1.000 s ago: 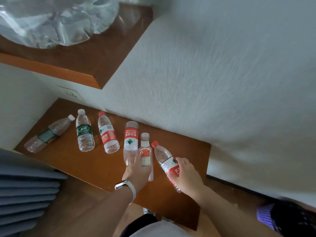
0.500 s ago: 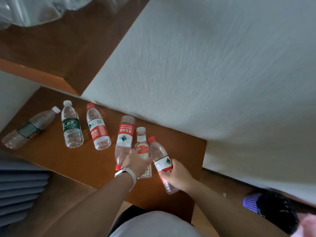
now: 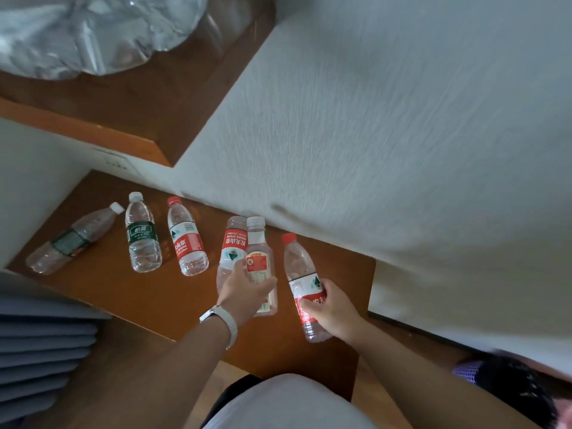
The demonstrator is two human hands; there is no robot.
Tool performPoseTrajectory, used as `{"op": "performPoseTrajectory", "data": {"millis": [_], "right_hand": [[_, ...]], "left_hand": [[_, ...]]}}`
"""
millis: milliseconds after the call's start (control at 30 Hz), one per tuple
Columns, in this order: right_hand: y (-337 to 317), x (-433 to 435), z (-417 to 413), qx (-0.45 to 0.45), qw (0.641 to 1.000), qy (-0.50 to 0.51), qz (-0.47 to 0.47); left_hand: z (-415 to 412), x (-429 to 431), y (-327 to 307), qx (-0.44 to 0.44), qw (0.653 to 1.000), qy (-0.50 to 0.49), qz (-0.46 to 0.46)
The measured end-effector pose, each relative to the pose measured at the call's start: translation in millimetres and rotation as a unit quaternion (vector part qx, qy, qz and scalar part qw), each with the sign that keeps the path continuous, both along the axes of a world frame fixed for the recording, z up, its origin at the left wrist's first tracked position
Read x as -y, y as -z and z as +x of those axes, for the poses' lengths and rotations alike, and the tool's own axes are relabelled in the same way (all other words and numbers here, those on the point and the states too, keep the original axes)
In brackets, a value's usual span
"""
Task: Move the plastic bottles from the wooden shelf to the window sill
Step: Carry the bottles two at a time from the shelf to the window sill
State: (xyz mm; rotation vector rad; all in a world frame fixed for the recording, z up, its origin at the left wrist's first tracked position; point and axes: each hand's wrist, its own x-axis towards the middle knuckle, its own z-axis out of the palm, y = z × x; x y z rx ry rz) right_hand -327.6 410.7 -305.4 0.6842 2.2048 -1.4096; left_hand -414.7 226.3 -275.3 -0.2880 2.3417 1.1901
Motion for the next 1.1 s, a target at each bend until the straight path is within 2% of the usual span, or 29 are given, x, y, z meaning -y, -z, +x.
{"op": "performPoseTrajectory", "data": {"millis": [233, 700, 900, 1100], "right_hand": [[-20, 18, 5, -0.067, 0.997, 0.000, -0.037], [-65, 106, -13, -0.138, 0.982, -0.095, -0.087], [-87, 181, -21, -0.139, 0.976, -0.132, -0.108], [-95, 302, -15, -0.156, 0.964, -0.177, -0.119]], "left_hand": [[19, 25, -22, -0.042, 0.997, -0.039, 0.053], [59, 128, -66, -0.122, 0.981, -0.144, 0.052], [82, 210, -78, -0.157, 0.965, -0.203, 0.046], [121, 330, -94, -0.193, 0.949, -0.247, 0.026]]}}
